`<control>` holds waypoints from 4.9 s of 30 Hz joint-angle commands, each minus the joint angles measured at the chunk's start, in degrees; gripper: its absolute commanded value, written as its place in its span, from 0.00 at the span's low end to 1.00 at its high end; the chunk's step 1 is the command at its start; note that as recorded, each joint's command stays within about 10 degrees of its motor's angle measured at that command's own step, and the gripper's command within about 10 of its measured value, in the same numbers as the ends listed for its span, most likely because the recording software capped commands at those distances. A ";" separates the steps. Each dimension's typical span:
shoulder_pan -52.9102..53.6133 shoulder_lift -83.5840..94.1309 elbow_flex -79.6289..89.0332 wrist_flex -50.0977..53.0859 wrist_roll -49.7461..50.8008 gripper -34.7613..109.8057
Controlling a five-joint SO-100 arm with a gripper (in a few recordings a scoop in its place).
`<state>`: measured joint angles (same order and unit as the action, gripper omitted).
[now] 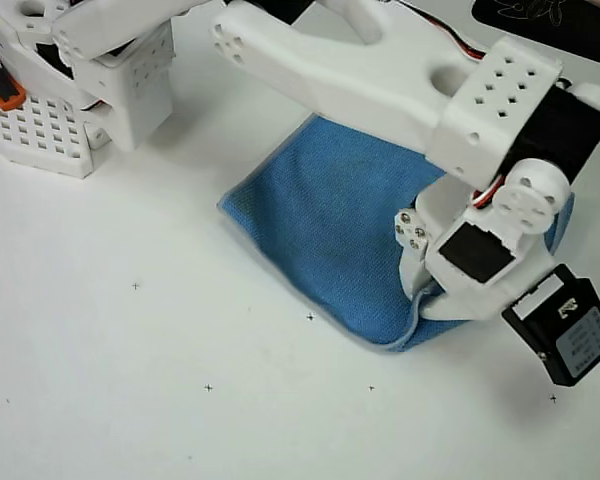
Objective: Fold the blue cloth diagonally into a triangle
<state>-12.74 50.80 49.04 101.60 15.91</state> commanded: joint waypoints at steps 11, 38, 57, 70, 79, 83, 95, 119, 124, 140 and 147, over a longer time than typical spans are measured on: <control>-0.97 10.09 0.70 2.11 -5.36 0.24; -5.80 10.09 -9.14 2.11 -19.95 0.24; -6.42 12.37 12.30 1.85 -19.78 0.24; -10.99 23.10 25.93 -9.23 -22.24 0.24; -14.24 28.28 14.17 -6.68 -29.00 0.24; -14.94 29.78 8.46 -1.05 -32.08 0.24; -17.23 37.77 24.08 -8.00 -32.08 0.24; -26.72 58.78 46.41 -19.51 -29.27 0.24; -28.83 64.23 56.25 -23.55 -26.10 0.24; -27.95 86.11 87.80 -33.84 -18.37 0.24; -29.88 97.98 95.71 -39.02 -14.41 0.24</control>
<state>-41.04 140.71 143.35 64.86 -0.18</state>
